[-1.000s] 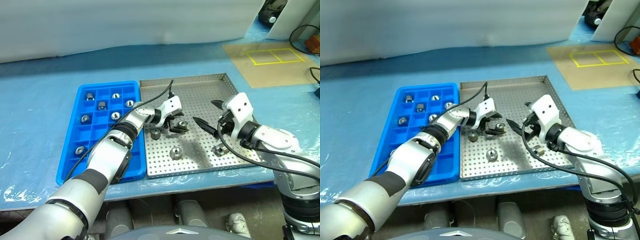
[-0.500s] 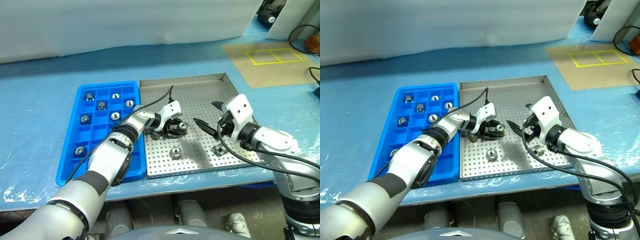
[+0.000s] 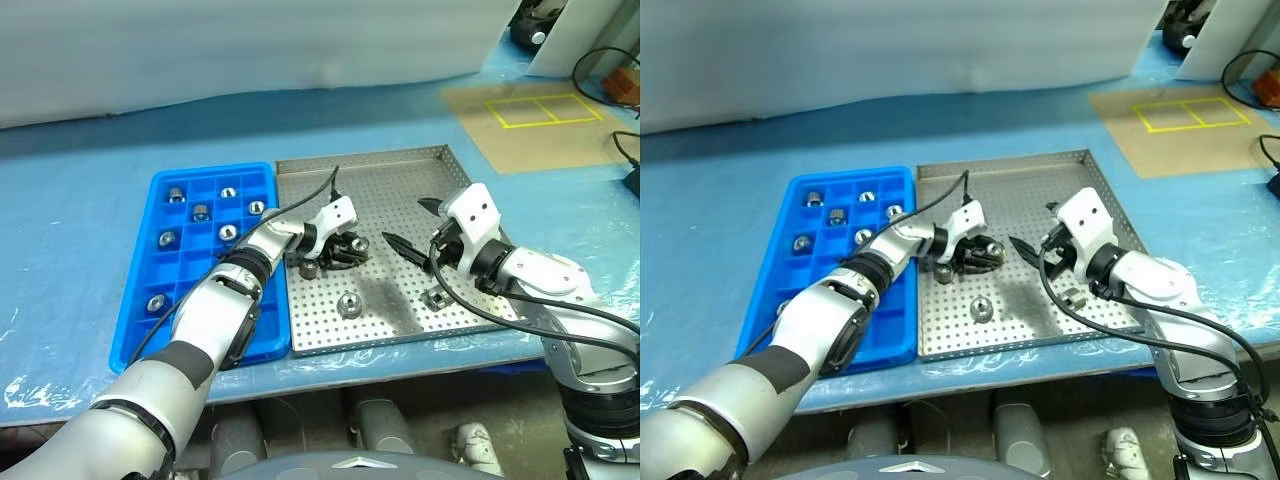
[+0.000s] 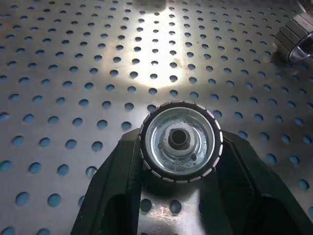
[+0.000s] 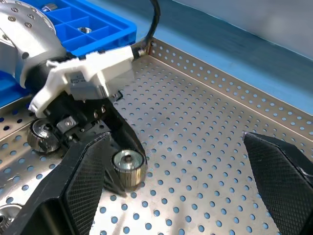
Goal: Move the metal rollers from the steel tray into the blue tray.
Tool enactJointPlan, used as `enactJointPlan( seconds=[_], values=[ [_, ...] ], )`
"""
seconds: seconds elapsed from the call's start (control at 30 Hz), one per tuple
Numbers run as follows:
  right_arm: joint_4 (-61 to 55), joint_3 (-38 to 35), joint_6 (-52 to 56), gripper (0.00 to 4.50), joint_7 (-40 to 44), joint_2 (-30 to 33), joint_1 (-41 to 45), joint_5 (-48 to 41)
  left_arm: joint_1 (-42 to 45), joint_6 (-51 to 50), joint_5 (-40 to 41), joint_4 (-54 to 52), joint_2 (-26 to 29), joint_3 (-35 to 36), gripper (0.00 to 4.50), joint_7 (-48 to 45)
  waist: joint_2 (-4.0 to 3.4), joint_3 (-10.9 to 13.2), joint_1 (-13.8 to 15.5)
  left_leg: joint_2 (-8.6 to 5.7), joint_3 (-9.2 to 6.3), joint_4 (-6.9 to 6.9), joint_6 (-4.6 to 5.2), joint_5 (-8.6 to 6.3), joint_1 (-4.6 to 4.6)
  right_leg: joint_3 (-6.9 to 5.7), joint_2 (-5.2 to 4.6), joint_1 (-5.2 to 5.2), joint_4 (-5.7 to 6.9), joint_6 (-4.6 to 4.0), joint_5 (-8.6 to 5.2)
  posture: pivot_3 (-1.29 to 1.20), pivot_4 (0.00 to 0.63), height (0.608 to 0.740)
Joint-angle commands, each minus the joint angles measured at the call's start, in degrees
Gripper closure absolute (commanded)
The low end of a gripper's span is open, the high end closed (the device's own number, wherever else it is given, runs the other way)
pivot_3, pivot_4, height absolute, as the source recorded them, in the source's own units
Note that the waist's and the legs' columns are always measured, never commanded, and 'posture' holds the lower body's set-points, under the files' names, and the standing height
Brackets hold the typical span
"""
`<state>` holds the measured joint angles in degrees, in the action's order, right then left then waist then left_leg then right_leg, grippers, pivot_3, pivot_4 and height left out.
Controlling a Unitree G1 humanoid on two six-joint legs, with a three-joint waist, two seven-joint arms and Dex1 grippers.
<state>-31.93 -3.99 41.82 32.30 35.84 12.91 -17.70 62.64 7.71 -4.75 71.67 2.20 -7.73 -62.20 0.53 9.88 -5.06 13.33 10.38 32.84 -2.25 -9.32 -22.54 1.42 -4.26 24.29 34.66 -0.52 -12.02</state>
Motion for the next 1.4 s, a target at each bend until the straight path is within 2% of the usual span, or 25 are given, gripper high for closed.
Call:
enactJointPlan(
  seconds=[0.03,0.17,0.37,0.57,0.7,0.83,0.97,1.07,1.4],
  values=[
    [0.7,0.5,-2.2,0.00,0.4,0.1,2.0,0.2,1.9,0.9,4.8,-6.4,1.0,3.5,2.72,-4.1,0.00,0.0,0.0,0.00,-0.01,-0.02,0.00,0.00,-0.08,-0.01,0.00,0.05,-0.02,0.00,0.00,-0.56,0.150,0.740],
    [3.7,2.7,-4.2,0.00,1.6,-0.4,4.4,0.4,0.0,-1.2,7.6,-14.3,3.3,4.5,2.72,-7.5,-0.01,0.0,0.3,0.00,-0.02,-0.14,0.02,-0.01,-0.13,-0.03,0.01,0.10,-0.08,0.00,0.00,-0.50,0.150,0.740],
    [10.1,6.4,-8.1,0.00,4.9,-1.7,9.2,0.9,-8.6,-9.4,11.3,-35.3,9.7,4.3,2.72,-9.7,-0.05,0.0,1.0,0.13,0.02,-0.22,-0.03,0.02,-0.04,-0.04,0.01,0.11,-0.04,-0.01,0.00,-0.37,0.150,0.740],
    [21.6,12.2,-14.5,0.00,10.7,-5.8,17.7,2.2,-22.1,-18.0,13.8,-57.0,20.7,8.1,2.72,-4.7,-0.10,0.1,2.6,0.25,0.03,-0.39,-0.27,0.16,0.12,-0.18,0.04,0.14,0.09,-0.02,0.01,-0.14,0.150,0.740],
    [29.3,15.2,-19.0,0.00,14.6,-9.3,23.0,3.3,-30.7,-21.2,14.8,-66.6,26.8,11.5,2.72,-0.5,-0.22,0.2,5.1,0.33,0.01,-0.69,-0.54,0.32,0.11,-0.38,0.06,0.27,0.10,-0.10,-0.04,-0.03,0.150,0.740],
    [36.7,17.4,-23.3,0.00,19.1,-13.1,27.9,3.9,-39.3,-26.3,17.9,-76.1,32.0,16.3,2.72,2.8,-0.25,0.2,7.3,0.35,-0.06,-0.73,-0.73,0.44,-0.34,-0.52,0.06,0.69,0.16,-0.14,-0.06,0.08,0.150,0.740],
    [41.6,18.6,-26.6,0.00,22.8,-15.5,30.6,4.7,-44.7,-28.9,19.3,-81.1,34.0,19.1,2.72,6.6,-0.26,0.2,9.9,0.39,-0.28,-0.71,-0.80,0.48,-0.67,-1.01,0.03,0.80,0.22,-0.18,-0.08,0.16,0.150,0.740],
    [45.5,19.3,-28.8,0.00,24.8,-17.8,33.0,5.4,-47.8,-31.5,21.6,-82.1,33.4,21.2,2.72,9.5,-0.26,0.2,11.2,0.40,-0.36,-0.70,-0.83,0.49,-0.70,-1.20,-0.02,0.77,0.29,-0.20,-0.09,0.21,0.150,0.740],
    [47.8,19.1,-30.2,0.00,27.7,-19.7,33.9,6.8,-51.3,-29.0,20.1,-79.6,32.4,16.5,2.72,13.1,-0.25,0.2,12.3,0.42,-0.57,-0.62,-1.04,0.63,-0.64,-1.22,-0.01,0.79,0.68,-0.26,-0.13,0.22,0.150,0.740]
  ],
)
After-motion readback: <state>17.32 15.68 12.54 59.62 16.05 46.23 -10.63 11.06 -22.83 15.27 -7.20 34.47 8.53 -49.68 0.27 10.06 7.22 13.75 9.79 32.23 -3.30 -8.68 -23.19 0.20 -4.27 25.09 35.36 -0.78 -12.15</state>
